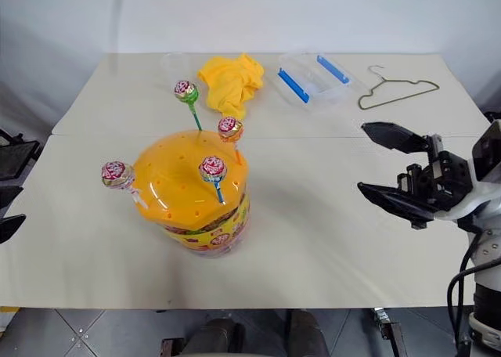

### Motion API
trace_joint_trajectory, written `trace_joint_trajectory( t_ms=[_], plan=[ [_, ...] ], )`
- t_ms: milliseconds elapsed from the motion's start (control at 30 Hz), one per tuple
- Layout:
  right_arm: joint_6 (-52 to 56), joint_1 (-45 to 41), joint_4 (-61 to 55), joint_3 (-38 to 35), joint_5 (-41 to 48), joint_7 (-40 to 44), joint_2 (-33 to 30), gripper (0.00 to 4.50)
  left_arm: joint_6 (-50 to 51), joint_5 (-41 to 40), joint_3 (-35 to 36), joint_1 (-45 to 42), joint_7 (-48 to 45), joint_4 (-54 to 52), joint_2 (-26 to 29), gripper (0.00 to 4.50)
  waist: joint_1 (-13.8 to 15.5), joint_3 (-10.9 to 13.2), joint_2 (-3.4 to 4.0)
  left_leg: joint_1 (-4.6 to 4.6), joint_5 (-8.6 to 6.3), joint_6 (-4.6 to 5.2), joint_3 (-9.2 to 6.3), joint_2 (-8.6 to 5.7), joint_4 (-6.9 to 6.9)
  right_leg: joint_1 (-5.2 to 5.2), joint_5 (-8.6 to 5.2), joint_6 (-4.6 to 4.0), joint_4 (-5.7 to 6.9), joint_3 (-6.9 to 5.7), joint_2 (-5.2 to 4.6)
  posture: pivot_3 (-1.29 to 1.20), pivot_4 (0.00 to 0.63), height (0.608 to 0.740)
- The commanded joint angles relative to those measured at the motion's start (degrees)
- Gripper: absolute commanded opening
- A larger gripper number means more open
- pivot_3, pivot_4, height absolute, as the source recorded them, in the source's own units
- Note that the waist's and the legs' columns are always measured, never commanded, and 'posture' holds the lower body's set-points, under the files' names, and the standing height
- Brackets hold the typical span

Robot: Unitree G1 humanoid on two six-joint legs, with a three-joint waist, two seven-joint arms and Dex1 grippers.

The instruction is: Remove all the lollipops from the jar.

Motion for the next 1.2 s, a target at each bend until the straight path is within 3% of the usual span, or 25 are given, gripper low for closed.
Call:
trace_joint_trajectory(
  t_ms=[33,267,533,633,1033,1200],
  plan=[
    [-0.14,-0.45,-2.16,-0.39,-0.84,1.82,-0.16,4.48,4.72,-8.64,-5.29,-6.48,1.89,-10.4,2.0,4.5,0.37,0.01,-0.01,0.0,0.01,0.02,0.0,-0.03,0.02,0.02,0.01,0.02,0.01,0.02,-0.04,0.0,0.15,0.74],
    [-2.4,3.74,-6.35,-0.2,-4.03,4.5,1.04,4.48,5.83,-13.21,-14.25,-17.92,4.37,-19.68,2.32,4.5,-0.53,0.02,0.05,-0.01,-0.02,-0.1,0.04,0.03,0.02,-0.1,0.04,0.07,0.26,0.04,0.1,0.0,0.15,0.74],
    [-2.93,5.41,-9.59,0.18,-4.11,3.21,3.06,4.48,3.39,-13.48,-23.76,-25.92,8.72,-24.5,-3.03,4.5,-0.97,0.03,0.06,0.02,0.01,-0.11,0.06,0.01,0.08,-0.06,0.04,0.07,0.33,0.05,0.08,0.0,0.15,0.74],
    [-2.99,5.16,-11.36,0.73,-3.56,1.99,4.05,4.5,2.7,-12.7,-26.08,-27.73,9.78,-24.75,-4.38,3.87,-0.92,0.03,0.06,0.02,0.03,-0.14,0.05,0.02,0.08,-0.06,0.04,0.07,0.33,0.03,0.09,0.0,0.15,0.74],
    [-3.03,3.36,-11.8,2.27,-4.18,-0.01,5.15,4.5,3.11,-15.64,-25.41,-29.37,13.1,-24.06,-4.52,0.09,-0.94,0.03,0.06,0.02,0.03,-0.13,0.04,0.0,0.08,-0.06,0.04,0.07,0.31,0.04,0.09,0.0,0.15,0.74],
    [-1.82,0.34,-11.58,3.11,-2.18,-2.54,5.98,4.5,4.21,-26.38,-22.41,-36.65,23.08,-15.16,-5.82,0.02,-0.9,0.04,0.06,0.02,0.03,-0.13,0.02,0.0,0.09,-0.07,0.04,0.07,0.33,0.02,0.09,0.0,0.15,0.74]
  ],
)
